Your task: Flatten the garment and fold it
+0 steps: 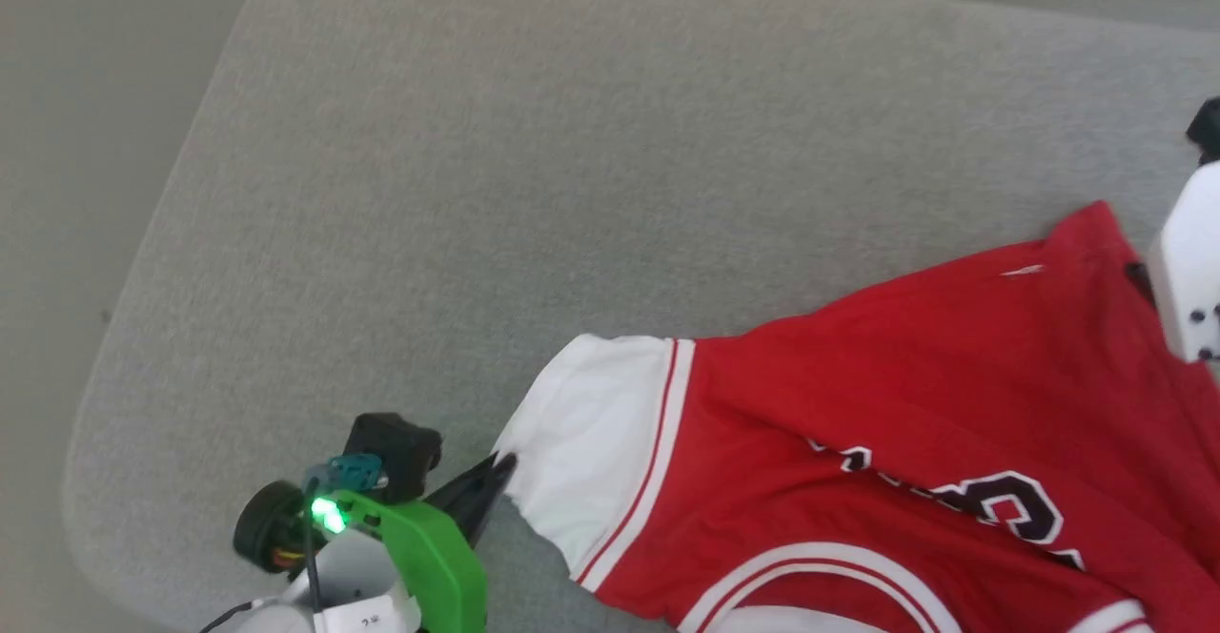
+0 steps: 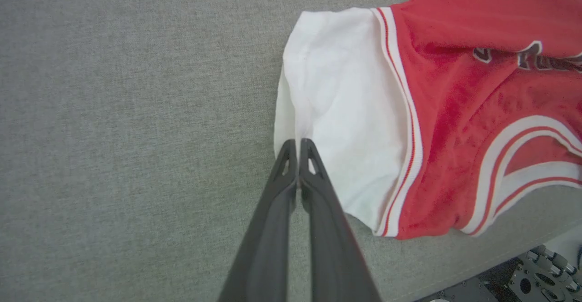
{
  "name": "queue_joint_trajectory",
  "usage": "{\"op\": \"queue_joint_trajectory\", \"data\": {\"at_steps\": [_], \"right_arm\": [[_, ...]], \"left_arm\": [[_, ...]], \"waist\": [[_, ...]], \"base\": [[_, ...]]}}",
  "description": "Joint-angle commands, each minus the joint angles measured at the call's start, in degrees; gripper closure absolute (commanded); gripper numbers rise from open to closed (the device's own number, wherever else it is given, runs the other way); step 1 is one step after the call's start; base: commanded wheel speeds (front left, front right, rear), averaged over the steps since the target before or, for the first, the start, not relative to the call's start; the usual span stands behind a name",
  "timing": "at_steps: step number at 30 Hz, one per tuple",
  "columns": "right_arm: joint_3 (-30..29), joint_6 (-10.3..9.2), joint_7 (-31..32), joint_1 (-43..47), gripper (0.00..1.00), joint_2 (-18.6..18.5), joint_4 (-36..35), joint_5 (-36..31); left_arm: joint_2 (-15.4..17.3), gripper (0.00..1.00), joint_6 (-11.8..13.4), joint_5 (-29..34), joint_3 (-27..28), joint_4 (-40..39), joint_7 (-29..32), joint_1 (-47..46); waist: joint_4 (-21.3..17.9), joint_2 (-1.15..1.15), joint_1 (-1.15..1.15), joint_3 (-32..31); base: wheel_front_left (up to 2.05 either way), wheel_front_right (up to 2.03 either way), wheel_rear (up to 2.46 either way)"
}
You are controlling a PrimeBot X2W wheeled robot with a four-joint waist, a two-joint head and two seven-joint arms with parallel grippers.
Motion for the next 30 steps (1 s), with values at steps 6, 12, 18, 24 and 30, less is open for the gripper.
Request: {"op": "queue_joint_trajectory", "data": {"at_steps": [6,12,18,24,30], "right_arm": [[1.5,-0.1,-1.1,-3.8,0.0,-0.3,6.6,0.1],[4.9,-0.1,-2.1,-2.6,0.0,-0.3,9.7,0.9],[8.3,-0.1,-3.8,-0.8,1.0,-0.8,11.6,2.7],[8.6,-0.1,-9.3,-1.6,1.0,-2.4,12.8,4.3],[9.0,-0.1,-17.4,-3.5,1.0,-2.7,13.3,4.8]], "left_arm": [[-1.5,1.0,-0.8,0.4,-0.5,1.2,-1.4,-2.3],[-1.9,1.0,-1.3,0.3,-0.8,2.2,-1.9,-3.1],[-2.0,1.0,-1.4,0.1,-1.1,3.0,-2.1,-3.4],[-1.8,1.0,-1.2,0.0,-1.0,3.7,-2.2,-3.1],[-0.8,1.0,-0.7,0.1,-0.3,3.5,-2.6,-2.6]], "waist": [[4.1,0.0,0.0,5.4],[4.9,0.0,0.0,6.5],[5.0,0.0,0.0,6.5],[4.2,0.0,0.0,4.5],[2.0,0.0,0.0,-0.5]], "base": [[0.0,0.0,0.0],[0.0,0.0,0.0],[0.0,0.0,0.0],[0.0,0.0,0.0],[0.0,0.0,0.0]]}}
